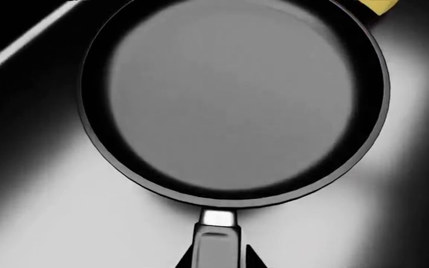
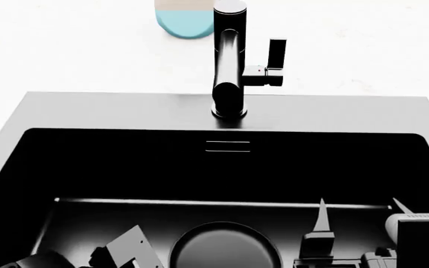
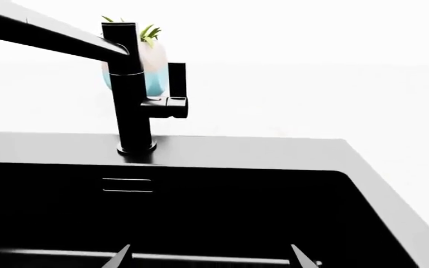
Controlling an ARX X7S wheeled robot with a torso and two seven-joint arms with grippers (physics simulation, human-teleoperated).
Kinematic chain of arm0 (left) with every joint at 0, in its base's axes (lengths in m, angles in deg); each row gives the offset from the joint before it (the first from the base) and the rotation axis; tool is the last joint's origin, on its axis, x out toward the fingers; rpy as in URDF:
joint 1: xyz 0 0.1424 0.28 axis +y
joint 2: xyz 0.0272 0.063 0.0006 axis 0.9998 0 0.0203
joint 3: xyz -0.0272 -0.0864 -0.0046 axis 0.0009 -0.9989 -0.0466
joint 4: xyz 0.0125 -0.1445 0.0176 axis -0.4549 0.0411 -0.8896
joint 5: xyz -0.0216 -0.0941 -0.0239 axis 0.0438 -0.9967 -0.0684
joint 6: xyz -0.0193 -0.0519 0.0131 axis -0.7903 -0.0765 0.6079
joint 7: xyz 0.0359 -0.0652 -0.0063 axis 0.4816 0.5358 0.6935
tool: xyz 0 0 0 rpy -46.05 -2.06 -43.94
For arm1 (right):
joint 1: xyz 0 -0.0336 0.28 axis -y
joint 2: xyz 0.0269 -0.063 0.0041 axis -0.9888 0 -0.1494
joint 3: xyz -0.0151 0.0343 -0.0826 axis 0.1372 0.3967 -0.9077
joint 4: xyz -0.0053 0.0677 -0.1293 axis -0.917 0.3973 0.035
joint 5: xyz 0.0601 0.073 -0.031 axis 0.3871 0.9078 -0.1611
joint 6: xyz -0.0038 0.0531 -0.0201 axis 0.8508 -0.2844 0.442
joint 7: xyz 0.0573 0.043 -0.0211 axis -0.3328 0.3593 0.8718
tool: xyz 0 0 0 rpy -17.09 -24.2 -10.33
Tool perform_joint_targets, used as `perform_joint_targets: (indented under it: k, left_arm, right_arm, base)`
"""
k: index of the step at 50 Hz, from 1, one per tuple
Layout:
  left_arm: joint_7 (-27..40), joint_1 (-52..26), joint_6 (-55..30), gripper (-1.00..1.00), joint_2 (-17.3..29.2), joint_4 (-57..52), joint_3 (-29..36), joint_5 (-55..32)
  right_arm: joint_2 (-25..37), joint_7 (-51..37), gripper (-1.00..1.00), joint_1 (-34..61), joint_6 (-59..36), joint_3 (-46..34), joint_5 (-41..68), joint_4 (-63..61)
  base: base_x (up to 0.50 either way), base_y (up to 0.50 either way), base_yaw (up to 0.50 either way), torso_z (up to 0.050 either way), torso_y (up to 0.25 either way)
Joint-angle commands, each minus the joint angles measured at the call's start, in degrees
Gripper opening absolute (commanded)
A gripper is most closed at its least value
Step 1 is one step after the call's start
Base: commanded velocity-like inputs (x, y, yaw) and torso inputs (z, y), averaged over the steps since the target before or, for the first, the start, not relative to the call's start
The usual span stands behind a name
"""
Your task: Pick the pan and sponge and place them into the sink. Then turn on the water.
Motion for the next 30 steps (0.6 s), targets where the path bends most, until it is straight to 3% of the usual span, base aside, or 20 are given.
perform_joint_targets:
  k: [1, 17, 18, 24, 30]
  left_arm:
    - [-3.15, -1.72, 4.77, -1.0, -4.55, 8.13, -0.61, 0.25]
    - [-4.07, -2.35, 6.23, -1.0, -6.42, 12.11, -0.03, 0.87]
    - [-4.01, -2.52, 6.34, 1.0, -6.62, 12.68, -0.11, 0.86]
    - [-3.68, -2.78, 5.9, 1.0, -6.35, 12.09, -0.27, 0.65]
    - [-2.25, -2.36, 2.1, 1.0, -3.2, 4.34, -0.64, -0.5]
  right_arm:
    - [-0.16, 0.26, 1.0, -0.59, 0.56, -0.15, -0.26, 0.47]
    - [0.46, -0.23, 1.0, -1.13, 0.48, 0.58, 0.39, -0.46]
    - [0.43, -0.2, 1.0, -1.11, 0.5, 0.54, 0.36, -0.37]
    - [0.59, -0.19, 1.0, -0.85, 0.37, 0.41, 0.35, -0.45]
    - [0.6, -0.37, 1.0, -1.1, 0.41, 0.4, 0.36, -0.68]
  base:
    - [0.0, 0.0, 0.0, 0.0, 0.0]
    - [0.0, 0.0, 0.0, 0.0, 0.0]
    - [0.0, 0.0, 0.0, 0.0, 0.0]
    - [0.0, 0.0, 0.0, 0.0, 0.0]
    - [0.0, 0.0, 0.0, 0.0, 0.0]
